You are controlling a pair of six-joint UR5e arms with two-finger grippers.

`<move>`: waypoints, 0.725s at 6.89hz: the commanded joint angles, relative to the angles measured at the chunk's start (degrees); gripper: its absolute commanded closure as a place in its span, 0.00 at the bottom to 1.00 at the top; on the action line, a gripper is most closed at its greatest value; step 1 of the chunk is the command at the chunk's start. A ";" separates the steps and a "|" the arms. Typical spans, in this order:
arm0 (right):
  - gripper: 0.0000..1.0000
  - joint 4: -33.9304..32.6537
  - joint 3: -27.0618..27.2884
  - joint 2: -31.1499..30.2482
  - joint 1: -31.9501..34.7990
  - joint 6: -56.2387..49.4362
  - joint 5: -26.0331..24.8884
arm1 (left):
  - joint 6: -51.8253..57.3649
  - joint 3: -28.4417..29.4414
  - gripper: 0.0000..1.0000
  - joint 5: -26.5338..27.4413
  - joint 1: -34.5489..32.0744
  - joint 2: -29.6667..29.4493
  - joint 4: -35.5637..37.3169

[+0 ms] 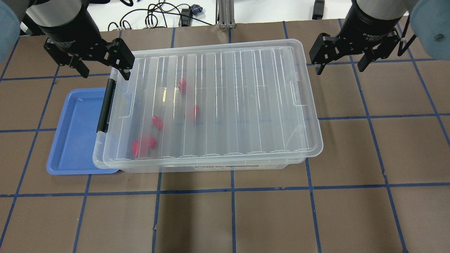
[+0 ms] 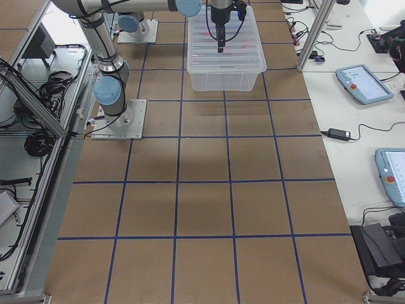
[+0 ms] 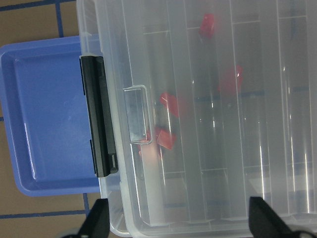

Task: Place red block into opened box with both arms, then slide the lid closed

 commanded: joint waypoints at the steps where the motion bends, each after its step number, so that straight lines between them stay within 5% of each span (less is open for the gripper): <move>1: 0.00 0.01 0.15 -0.10 0.00 0.00 -0.01 | 0.00 0.03 0.00 0.13 0.00 -0.30 0.05; 5: 0.00 -0.08 0.15 -0.01 -0.09 0.00 0.25 | 0.18 -0.06 0.00 0.13 0.00 -0.13 0.05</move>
